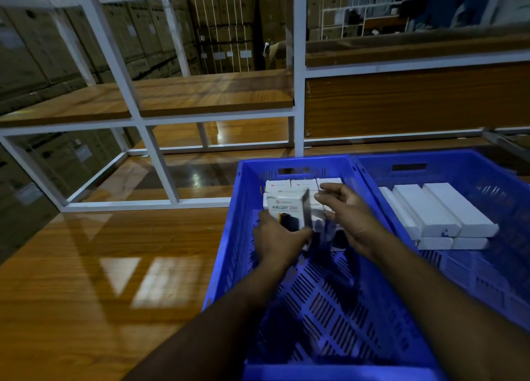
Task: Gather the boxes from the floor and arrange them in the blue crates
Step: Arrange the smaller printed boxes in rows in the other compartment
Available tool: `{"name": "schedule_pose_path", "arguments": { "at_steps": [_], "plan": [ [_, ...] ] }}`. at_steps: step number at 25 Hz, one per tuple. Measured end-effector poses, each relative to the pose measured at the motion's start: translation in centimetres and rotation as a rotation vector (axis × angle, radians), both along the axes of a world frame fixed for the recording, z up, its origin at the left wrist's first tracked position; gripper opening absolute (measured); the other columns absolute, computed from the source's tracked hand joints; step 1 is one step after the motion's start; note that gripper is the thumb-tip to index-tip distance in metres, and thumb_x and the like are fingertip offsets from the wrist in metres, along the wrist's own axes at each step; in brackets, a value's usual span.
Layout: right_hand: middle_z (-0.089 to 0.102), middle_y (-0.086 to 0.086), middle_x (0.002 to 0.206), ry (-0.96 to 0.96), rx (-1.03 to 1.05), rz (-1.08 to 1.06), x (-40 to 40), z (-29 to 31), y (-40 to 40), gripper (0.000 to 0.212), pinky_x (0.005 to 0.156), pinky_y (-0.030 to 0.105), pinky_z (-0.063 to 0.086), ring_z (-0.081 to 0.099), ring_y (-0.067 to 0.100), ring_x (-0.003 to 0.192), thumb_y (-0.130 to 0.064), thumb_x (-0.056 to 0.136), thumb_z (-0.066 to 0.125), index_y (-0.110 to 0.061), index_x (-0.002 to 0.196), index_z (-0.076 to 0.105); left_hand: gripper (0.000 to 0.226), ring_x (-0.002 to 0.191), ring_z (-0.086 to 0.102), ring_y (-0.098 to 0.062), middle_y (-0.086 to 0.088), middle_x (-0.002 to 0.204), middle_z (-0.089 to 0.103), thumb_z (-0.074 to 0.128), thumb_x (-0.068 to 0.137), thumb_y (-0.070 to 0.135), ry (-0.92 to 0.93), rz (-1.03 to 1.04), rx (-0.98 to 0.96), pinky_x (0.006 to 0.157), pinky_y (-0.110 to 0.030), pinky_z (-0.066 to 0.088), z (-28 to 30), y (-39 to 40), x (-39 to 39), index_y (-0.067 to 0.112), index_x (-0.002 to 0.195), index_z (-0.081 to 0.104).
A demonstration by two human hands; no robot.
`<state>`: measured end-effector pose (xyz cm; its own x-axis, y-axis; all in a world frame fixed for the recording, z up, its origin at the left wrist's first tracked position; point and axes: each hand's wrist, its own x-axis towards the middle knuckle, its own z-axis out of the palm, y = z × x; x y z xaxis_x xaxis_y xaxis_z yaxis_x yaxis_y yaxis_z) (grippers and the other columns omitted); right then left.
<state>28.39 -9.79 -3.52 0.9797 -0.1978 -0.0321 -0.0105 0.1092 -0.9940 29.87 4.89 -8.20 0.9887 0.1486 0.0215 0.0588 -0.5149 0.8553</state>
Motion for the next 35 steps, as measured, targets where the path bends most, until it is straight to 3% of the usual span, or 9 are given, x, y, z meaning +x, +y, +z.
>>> {"name": "schedule_pose_path", "arguments": {
  "at_steps": [5,8,13,20,23,27,30,33,35],
  "plan": [
    [0.064,0.01,0.11,0.164,-0.132,-0.208,0.8,-1.3,-1.1,0.008,0.084,0.04,0.054,0.061,0.023,0.097,-0.018,0.094,0.065,-0.014,0.1,0.061,0.095,0.112,0.064,-0.035,-0.015,0.121,0.064,0.091,0.063,0.029,0.185,0.199,-0.05,0.088,-0.044,0.057,-2.3,1.0,2.6,0.002,0.134,0.034],
    [0.064,0.009,0.104,0.206,-0.189,-0.232,1.2,-1.9,-1.6,0.01,0.082,0.043,0.055,0.061,0.023,0.089,-0.018,0.094,0.065,-0.018,0.086,0.059,0.089,0.112,0.063,-0.034,-0.016,0.116,0.064,0.089,0.066,0.019,0.204,0.248,-0.04,0.09,-0.043,0.056,-3.2,1.1,3.1,0.002,0.131,0.032],
    [0.063,0.003,0.095,0.223,-0.196,-0.225,1.3,-2.2,-1.7,0.01,0.082,0.04,0.054,0.06,0.02,0.087,-0.02,0.093,0.065,-0.018,0.086,0.059,0.106,0.112,0.063,-0.035,-0.017,0.121,0.064,0.092,0.06,0.022,0.225,0.188,0.011,0.09,-0.046,0.055,-4.7,0.4,4.2,0.0,0.141,0.028],
    [0.065,0.005,0.1,0.222,-0.259,-0.232,1.7,-2.3,-2.1,0.009,0.089,0.045,0.055,0.06,0.019,0.087,-0.019,0.093,0.066,-0.016,0.088,0.059,0.078,0.114,0.063,-0.031,-0.019,0.125,0.062,0.084,0.074,0.005,0.201,0.148,-0.014,0.091,-0.039,0.052,-5.6,-1.3,4.3,-0.002,0.133,0.034],
    [0.066,0.008,0.109,0.276,-0.357,-0.203,1.9,-2.7,-2.2,0.012,0.092,0.045,0.054,0.061,0.022,0.095,-0.024,0.092,0.067,-0.015,0.098,0.061,0.074,0.114,0.062,-0.033,-0.022,0.126,0.06,0.078,0.078,0.003,0.19,0.15,0.037,0.09,-0.039,0.053,-5.9,-1.4,4.2,-0.007,0.135,0.032],
    [0.049,0.009,0.14,0.372,-0.638,-0.036,2.1,-3.0,-1.6,0.057,0.095,0.036,0.049,0.054,0.027,0.119,-0.031,0.091,0.065,-0.013,0.141,0.046,0.072,0.114,0.062,-0.036,-0.023,0.126,0.061,0.076,0.079,0.007,0.247,0.124,0.053,0.088,-0.04,0.053,-5.8,-1.6,4.4,-0.007,0.135,0.033],
    [0.036,0.013,0.148,0.396,-0.971,0.059,1.6,-3.1,-0.8,0.067,0.108,0.038,0.038,0.034,0.032,0.137,-0.037,0.09,0.065,-0.011,0.145,0.038,0.066,0.129,0.048,-0.038,-0.022,0.139,0.05,0.073,0.08,0.014,0.279,0.16,0.083,0.102,-0.045,0.047,-5.1,-1.4,4.5,-0.002,0.133,0.038],
    [0.037,0.013,0.147,0.295,-1.153,0.03,1.0,-3.2,-0.2,0.063,0.112,0.037,0.031,0.028,0.031,0.137,-0.035,0.091,0.061,-0.009,0.143,0.038,0.085,0.147,0.02,-0.037,-0.018,0.159,0.02,0.067,0.085,0.014,0.3,0.221,0.059,0.117,-0.048,0.028,-3.9,-1.2,4.7,0.003,0.154,0.018],
    [0.039,0.013,0.147,0.207,-1.184,0.01,1.0,-3.5,-0.1,0.059,0.113,0.035,0.03,0.029,0.03,0.137,-0.03,0.093,0.058,-0.006,0.144,0.038,0.082,0.15,0.016,-0.037,-0.018,0.163,0.014,0.057,0.092,0.008,0.235,0.249,-0.022,0.12,-0.046,0.022,-3.2,-1.2,4.9,0.003,0.158,0.008]
  ]
}}
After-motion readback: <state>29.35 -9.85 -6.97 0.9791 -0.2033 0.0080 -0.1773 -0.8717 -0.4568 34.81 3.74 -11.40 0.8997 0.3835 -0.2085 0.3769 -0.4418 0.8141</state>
